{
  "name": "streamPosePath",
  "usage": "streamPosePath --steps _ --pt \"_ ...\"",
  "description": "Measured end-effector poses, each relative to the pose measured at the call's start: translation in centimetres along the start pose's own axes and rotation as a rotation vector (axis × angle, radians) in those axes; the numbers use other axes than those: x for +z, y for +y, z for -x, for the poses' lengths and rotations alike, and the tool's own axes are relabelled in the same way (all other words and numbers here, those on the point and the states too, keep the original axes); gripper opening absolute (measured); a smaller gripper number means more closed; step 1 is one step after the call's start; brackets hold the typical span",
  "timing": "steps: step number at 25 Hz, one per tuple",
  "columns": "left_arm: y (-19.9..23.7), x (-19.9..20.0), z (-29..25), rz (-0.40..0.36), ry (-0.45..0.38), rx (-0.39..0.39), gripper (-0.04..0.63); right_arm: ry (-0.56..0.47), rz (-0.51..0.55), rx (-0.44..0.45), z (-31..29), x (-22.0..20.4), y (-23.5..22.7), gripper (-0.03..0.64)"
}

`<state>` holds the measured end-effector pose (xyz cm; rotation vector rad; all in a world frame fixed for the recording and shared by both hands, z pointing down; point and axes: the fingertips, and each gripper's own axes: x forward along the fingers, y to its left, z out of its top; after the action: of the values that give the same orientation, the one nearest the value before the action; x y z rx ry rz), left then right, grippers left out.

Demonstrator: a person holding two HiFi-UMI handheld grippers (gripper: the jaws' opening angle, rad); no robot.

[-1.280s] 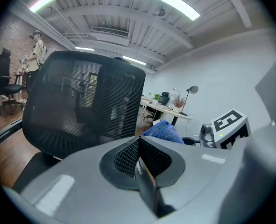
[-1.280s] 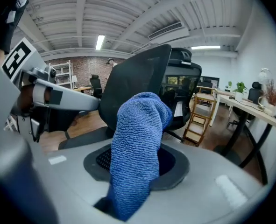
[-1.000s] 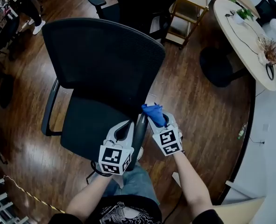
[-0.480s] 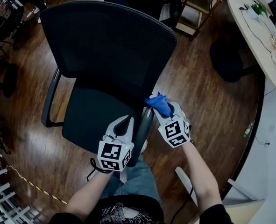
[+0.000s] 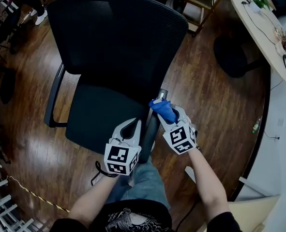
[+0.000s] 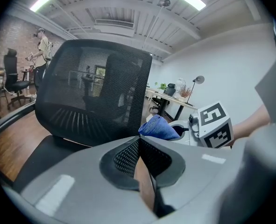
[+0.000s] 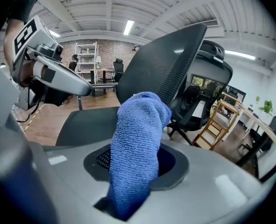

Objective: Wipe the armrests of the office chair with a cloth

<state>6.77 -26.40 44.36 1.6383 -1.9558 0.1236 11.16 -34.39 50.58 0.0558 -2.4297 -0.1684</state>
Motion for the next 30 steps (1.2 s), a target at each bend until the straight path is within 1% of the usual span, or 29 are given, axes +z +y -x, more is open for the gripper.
streamPosePath --steps 6,14,21,30 --pt "0.1 -2.1 3.1 -0.021 0.004 -0.029 0.005 0.007 -0.024 -0.023 1.4 -0.4 4.4 0.138" --pt "1.1 -4.7 7.9 -0.033 0.0 -0.036 0.005 0.003 -0.048 -0.048 3.2 -1.0 10.3 0.138" --pt "0.5 -6.8 10.7 -0.043 -0.006 -0.064 0.005 0.007 -0.062 -0.069 4.6 -1.9 14.4 0.138" --pt "0.2 -8.6 12.7 -0.054 0.001 -0.093 0.005 -0.014 -0.115 -0.096 6.3 -2.5 18.9 0.138"
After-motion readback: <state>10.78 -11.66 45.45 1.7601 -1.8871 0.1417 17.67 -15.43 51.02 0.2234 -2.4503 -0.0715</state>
